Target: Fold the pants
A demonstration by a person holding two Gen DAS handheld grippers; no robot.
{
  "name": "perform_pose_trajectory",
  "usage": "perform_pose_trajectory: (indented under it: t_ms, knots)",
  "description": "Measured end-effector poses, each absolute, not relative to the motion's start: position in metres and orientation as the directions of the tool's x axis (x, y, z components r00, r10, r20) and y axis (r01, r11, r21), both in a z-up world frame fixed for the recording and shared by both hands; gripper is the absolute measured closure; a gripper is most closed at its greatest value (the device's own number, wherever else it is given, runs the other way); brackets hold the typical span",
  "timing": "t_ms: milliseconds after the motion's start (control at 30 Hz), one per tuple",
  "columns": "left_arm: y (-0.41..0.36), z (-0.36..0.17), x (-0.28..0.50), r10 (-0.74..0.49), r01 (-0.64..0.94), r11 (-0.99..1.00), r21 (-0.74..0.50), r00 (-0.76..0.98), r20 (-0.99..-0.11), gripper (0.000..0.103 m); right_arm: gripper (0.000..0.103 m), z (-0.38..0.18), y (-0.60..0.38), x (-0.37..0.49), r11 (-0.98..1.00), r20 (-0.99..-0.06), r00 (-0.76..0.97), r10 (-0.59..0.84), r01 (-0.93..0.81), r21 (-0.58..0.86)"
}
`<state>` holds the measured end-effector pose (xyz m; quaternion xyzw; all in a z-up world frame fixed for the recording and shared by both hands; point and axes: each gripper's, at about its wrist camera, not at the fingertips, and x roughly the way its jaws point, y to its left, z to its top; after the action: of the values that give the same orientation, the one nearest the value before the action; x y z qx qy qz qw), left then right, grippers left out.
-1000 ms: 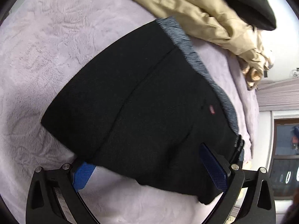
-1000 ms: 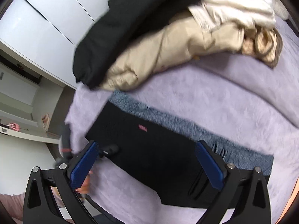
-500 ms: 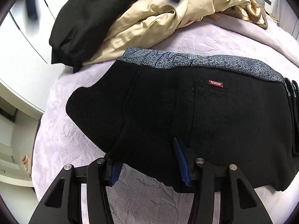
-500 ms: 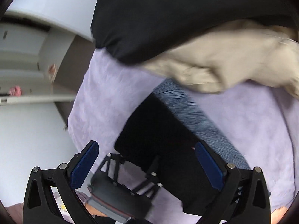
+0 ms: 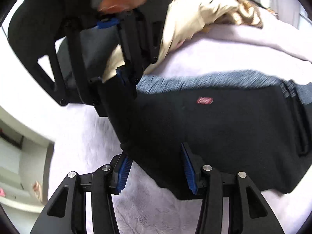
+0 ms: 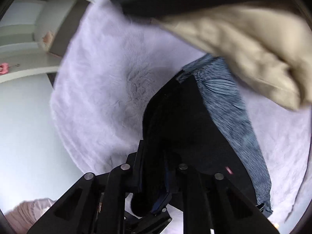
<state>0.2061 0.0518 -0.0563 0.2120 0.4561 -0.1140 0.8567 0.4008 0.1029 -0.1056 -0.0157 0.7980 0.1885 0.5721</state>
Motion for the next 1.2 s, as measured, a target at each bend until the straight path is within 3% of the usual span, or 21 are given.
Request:
perform_pose_trajectory:
  t_ms: [133,300,533,733,1000,1200]
  knots:
    - [0.02,-0.02,0.196,-0.031,0.408,0.871,0.273,0.601,-0.798,0.053,0.09,-0.05,0.039,0.38,0.899,-0.898,-0.206,0.388,-0.13,0.418]
    - [-0.039,0.026,0.174,-0.101,0.453,0.847,0.279,0.652,-0.752,0.053,0.09,0.007,-0.069,0.329,0.782,-0.781,0.034,0.623,0.012,0.624]
    - [-0.157,0.051,0.108,-0.243,0.616,0.737,0.278,0.625,-0.742,0.053,0.09,0.046,-0.223,0.217,0.607,-0.601,0.32,0.733,0.093,0.789]
    - [-0.253,0.001,0.058,-0.298,0.773,0.591,0.23,0.475,-0.828,0.053,0.09,-0.004,-0.334,0.111,0.517,-0.586,0.454,0.671,0.279,0.809]
    - [-0.294,-0.085,0.028,-0.195,0.847,0.47,0.249,0.375,-0.906,0.053,0.091,-0.117,-0.399,0.02,0.401,-0.637,0.481,0.603,0.507,0.763]
    - [-0.29,-0.077,0.025,-0.211,0.858,0.457,0.235,0.361,-0.908,0.053,0.086,-0.121,-0.391,0.026,0.361,-0.558,0.506,0.658,0.438,0.823]
